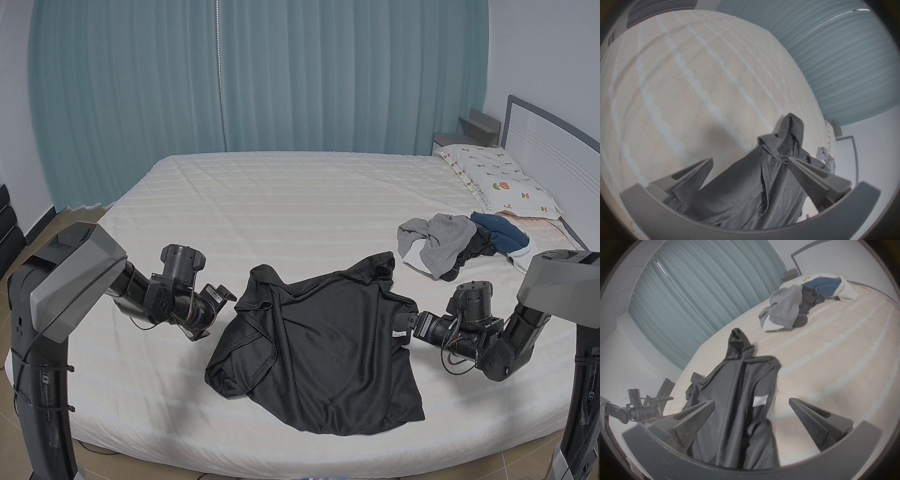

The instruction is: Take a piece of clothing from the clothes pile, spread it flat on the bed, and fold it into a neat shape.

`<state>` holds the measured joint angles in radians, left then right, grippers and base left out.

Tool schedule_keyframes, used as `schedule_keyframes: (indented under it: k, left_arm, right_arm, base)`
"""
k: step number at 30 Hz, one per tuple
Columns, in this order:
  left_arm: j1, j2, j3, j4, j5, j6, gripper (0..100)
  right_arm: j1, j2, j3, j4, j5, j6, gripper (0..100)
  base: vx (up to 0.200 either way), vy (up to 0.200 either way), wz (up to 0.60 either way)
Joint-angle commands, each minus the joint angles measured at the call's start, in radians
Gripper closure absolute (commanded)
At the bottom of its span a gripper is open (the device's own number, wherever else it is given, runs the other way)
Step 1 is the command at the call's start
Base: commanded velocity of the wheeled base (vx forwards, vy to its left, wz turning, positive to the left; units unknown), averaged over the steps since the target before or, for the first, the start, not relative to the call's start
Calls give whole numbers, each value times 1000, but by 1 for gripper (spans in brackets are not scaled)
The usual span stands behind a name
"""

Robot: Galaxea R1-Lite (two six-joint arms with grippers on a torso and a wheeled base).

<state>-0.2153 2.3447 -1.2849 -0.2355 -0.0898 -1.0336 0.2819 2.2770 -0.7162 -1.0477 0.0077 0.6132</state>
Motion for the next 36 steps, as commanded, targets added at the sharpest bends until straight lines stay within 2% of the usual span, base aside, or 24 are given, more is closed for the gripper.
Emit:
schedule_keyframes:
  k: [1, 2, 3, 5, 12, 19, 26, 34, 35, 36]
  left_arm:
    - [-18, -154, 417, -393, -44, 3, 0]
    - [-18, -154, 417, -393, -44, 3, 0]
    - [-29, -156, 460, -427, -42, 7, 0]
    - [-29, -157, 470, -424, -42, 10, 0]
    - [-61, -150, 515, -426, -25, 41, 0]
    - [-101, -123, 506, -430, 44, 44, 0]
    - [-104, -128, 526, -418, 62, 106, 0]
    - [-110, -104, 524, -407, 78, 127, 0]
    - [-108, -102, 527, -407, 79, 155, 100]
    - [-105, -100, 529, -406, 79, 165, 100]
  right_arm:
    - [48, -114, 273, -143, 132, 74, 0]
    - [49, -114, 276, -144, 132, 77, 0]
    - [69, -96, 291, -163, 133, 117, 0]
    - [72, -85, 293, -164, 130, 120, 0]
    - [69, -91, 294, -164, 120, 117, 0]
    - [74, -82, 288, -164, 118, 115, 0]
    - [74, -90, 293, -164, 118, 114, 0]
    - [76, -90, 293, -164, 117, 108, 0]
    - [74, -93, 294, -164, 112, 97, 0]
    - [74, -93, 296, -164, 106, 91, 0]
  base:
    - [-200, 0, 0]
    - [-200, 0, 0]
    - [-200, 0, 0]
    - [-100, 0, 0]
    - [0, 0, 0]
    - [0, 0, 0]
    - [0, 0, 0]
    - [0, 0, 0]
    - [0, 0, 0]
    - [0, 0, 0]
